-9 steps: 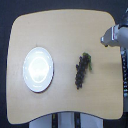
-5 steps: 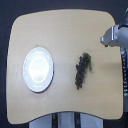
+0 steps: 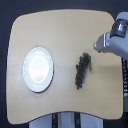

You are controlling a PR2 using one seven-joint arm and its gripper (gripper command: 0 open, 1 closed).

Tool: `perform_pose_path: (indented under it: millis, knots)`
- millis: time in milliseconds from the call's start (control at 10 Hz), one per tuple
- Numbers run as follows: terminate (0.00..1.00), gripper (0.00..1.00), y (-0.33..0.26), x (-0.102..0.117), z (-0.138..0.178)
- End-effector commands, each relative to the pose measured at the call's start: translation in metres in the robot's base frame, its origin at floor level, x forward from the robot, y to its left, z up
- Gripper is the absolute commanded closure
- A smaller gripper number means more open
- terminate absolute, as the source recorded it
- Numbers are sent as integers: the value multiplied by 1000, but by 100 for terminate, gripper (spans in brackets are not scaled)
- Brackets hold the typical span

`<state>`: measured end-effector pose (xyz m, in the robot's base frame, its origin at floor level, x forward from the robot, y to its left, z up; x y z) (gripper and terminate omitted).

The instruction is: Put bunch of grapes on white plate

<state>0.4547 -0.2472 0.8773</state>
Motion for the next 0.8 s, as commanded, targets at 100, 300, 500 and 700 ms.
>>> perform_pose_path:
  millis: [100, 300, 500, 700]
  knots:
    - [0, 0, 87, -22, -47]
    - [0, 0, 100, -32, -63]
    - [0, 0, 111, -38, -79]
    - [0, 0, 124, -32, -94]
